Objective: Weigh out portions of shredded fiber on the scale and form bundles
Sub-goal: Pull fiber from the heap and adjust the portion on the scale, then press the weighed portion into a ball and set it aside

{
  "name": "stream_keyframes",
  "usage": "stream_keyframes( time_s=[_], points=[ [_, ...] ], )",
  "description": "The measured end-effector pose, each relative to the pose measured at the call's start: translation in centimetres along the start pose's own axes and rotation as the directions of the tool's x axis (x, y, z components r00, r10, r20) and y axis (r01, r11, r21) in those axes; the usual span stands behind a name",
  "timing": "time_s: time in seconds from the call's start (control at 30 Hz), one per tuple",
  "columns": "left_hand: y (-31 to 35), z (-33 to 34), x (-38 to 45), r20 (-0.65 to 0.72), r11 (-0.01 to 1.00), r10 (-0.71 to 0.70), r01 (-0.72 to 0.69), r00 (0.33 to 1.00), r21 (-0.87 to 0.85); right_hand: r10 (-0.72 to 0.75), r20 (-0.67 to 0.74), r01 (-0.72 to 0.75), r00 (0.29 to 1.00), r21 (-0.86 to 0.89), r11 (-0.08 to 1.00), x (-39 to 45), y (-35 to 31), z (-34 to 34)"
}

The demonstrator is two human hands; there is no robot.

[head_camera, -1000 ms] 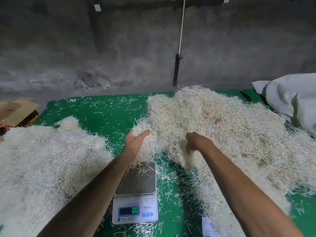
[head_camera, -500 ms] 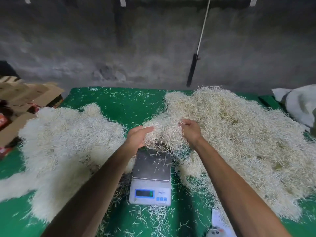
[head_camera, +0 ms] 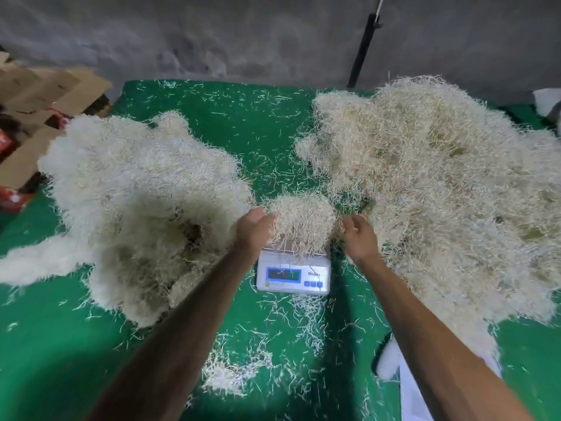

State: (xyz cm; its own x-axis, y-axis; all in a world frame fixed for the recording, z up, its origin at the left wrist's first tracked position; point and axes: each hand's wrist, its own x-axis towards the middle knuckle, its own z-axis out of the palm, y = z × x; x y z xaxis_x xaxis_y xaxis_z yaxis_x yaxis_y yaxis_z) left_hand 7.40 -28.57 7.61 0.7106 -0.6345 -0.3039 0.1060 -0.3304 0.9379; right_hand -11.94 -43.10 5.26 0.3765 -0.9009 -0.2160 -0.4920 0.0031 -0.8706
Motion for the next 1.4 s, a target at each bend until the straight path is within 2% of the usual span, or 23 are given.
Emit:
stream_keyframes(
  time_s=[0.07,0.1,0.13,0.2,0.27,0.3,0.4,0.5,0.57,0.67,0.97,1.17,1.4],
  points=[
    [-2.0,-0.2,-1.7,-0.161,0.986,0.165,-0.164,0.973,0.021,-0.042,-0.164,0.037,0.985,-0.034,0.999,-1.8,3.0,0.5],
    [-2.9,-0.3,-2.6,-0.241,0.982,0.186,-0.190,0.952,0.011,-0.060,-0.210,0.041,0.976,-0.092,0.995,-3.0,4.6,0.9],
    [-4.1,-0.4,-3.6,-0.307,0.981,0.183,-0.196,0.934,-0.012,-0.053,-0.208,0.021,0.977,-0.154,0.988,-4.1,6.0,1.6],
    [-7.3,-0.2,-5.2,-0.344,0.983,0.137,-0.171,0.929,-0.070,0.012,-0.056,-0.027,0.998,-0.264,0.964,-6.5,9.0,3.5],
    [-11.0,0.1,-6.3,-0.319,0.988,0.150,-0.155,0.936,0.011,0.007,0.084,0.034,0.996,-0.483,0.875,-8.7,11.3,5.7],
    [-12.9,0.2,-6.7,-0.289,0.986,0.167,-0.152,0.943,0.075,-0.020,0.101,0.073,0.995,-0.560,0.825,-9.5,12.1,6.5],
    [-17.8,0.0,-7.2,-0.204,0.918,0.275,-0.194,0.940,0.346,-0.102,0.045,0.108,0.994,-0.599,0.793,-10.8,12.9,7.6],
    [-21.1,-0.5,-7.7,-0.002,0.707,0.306,-0.226,0.952,0.670,-0.166,0.036,0.149,0.985,-0.654,0.741,-11.5,14.5,7.6],
    [-22.1,-0.5,-8.0,0.088,0.541,0.325,-0.261,0.942,0.800,-0.190,0.038,0.162,0.981,-0.702,0.694,-11.5,15.5,7.7],
    [-22.2,-0.3,-8.0,0.085,0.458,0.307,-0.226,0.948,0.860,-0.191,0.018,0.142,0.982,-0.736,0.662,-11.4,16.2,8.3],
    [-21.9,-0.2,-7.7,0.072,0.419,0.281,-0.189,0.957,0.888,-0.206,-0.015,0.130,0.978,-0.729,0.672,-11.2,16.9,8.6],
    [-21.4,-0.3,-7.6,0.066,0.428,0.241,-0.167,0.968,0.888,-0.208,0.001,0.145,0.978,-0.719,0.679,-11.3,16.9,8.4],
    [-21.4,-0.3,-7.5,0.051,0.446,0.273,-0.174,0.961,0.878,-0.219,0.005,0.157,0.976,-0.712,0.684,-11.2,16.9,8.3]
  ],
)
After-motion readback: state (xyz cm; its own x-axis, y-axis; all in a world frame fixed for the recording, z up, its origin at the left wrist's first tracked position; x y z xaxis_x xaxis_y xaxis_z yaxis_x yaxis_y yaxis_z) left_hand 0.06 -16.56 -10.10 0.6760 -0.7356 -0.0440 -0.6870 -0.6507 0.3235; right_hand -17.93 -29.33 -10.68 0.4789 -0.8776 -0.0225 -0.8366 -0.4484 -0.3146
